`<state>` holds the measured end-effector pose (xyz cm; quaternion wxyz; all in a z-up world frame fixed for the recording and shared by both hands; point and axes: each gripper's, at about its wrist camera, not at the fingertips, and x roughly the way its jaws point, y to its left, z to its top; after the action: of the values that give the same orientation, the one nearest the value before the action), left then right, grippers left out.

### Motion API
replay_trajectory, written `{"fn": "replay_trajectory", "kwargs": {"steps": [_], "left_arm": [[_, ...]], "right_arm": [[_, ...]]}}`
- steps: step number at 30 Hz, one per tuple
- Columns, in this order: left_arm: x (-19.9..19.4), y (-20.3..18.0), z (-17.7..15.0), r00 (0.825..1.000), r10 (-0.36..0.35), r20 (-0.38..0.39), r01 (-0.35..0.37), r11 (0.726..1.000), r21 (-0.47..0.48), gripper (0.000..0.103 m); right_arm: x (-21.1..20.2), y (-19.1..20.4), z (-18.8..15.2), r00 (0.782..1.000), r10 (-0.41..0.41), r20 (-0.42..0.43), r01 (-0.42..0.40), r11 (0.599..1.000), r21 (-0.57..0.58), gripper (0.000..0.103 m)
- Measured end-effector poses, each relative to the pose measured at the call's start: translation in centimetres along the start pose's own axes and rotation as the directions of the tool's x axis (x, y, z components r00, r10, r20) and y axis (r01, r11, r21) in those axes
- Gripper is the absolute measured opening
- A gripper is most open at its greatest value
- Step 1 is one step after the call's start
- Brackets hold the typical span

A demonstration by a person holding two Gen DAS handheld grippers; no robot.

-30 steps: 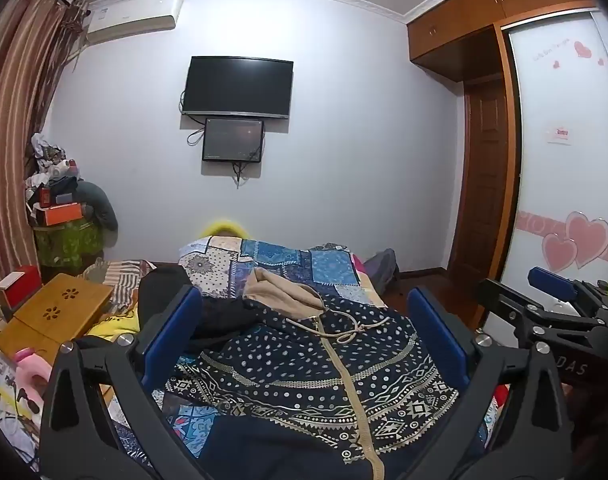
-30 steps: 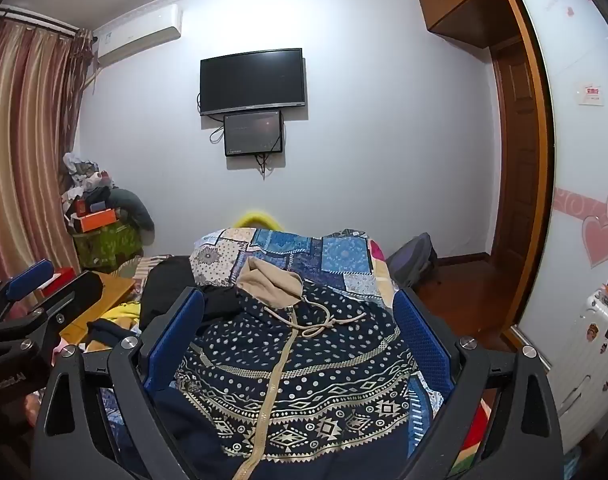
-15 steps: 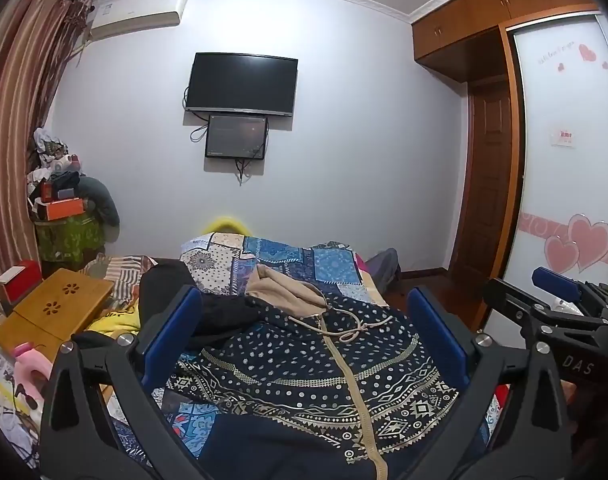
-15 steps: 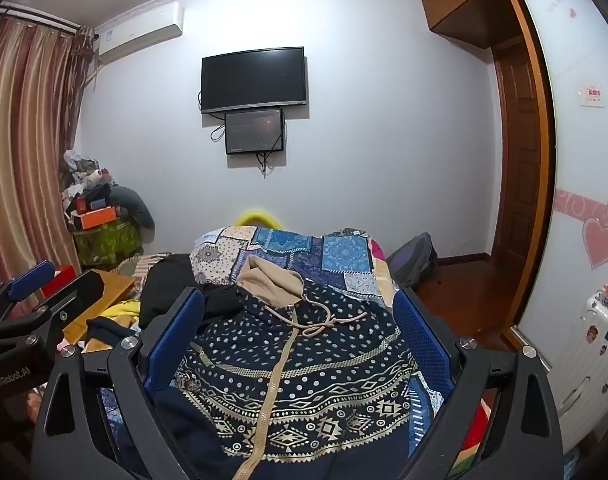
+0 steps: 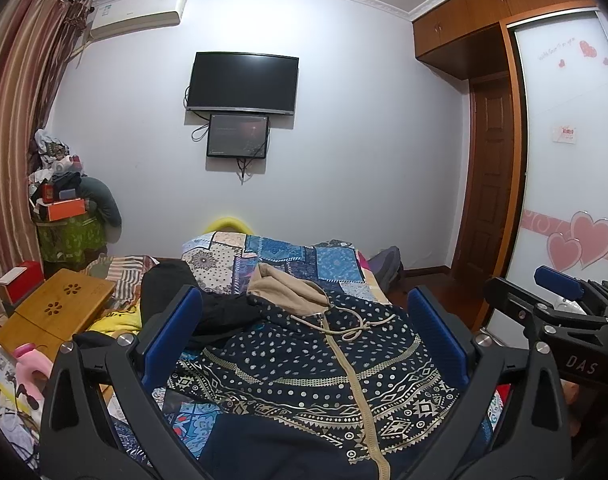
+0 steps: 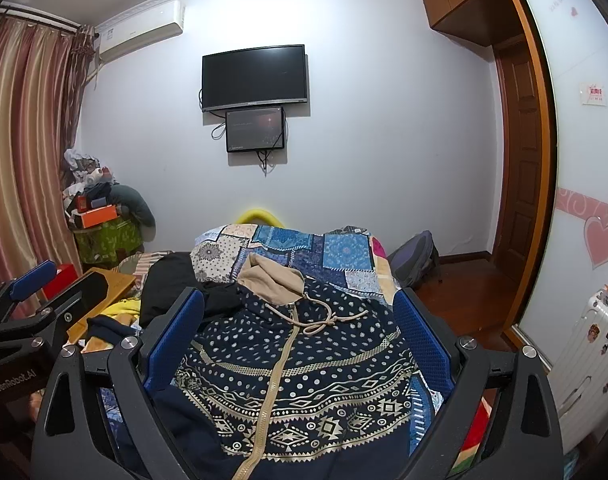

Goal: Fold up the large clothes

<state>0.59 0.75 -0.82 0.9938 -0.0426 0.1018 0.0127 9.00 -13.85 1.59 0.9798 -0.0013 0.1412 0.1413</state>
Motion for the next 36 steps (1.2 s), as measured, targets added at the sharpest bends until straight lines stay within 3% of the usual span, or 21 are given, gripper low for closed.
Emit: {"fn": "replay_trajectory", "kwargs": {"steps": [36], "left_arm": [[0.4, 0.3, 0.0, 1.0, 0.017, -0.012, -0.017, 1.0, -0.002, 0.103]], "right_arm": [[0.6, 0.3, -1.0, 1.0, 0.003, -0.014, -0.003, 1.0, -0.004, 0.094]]}}
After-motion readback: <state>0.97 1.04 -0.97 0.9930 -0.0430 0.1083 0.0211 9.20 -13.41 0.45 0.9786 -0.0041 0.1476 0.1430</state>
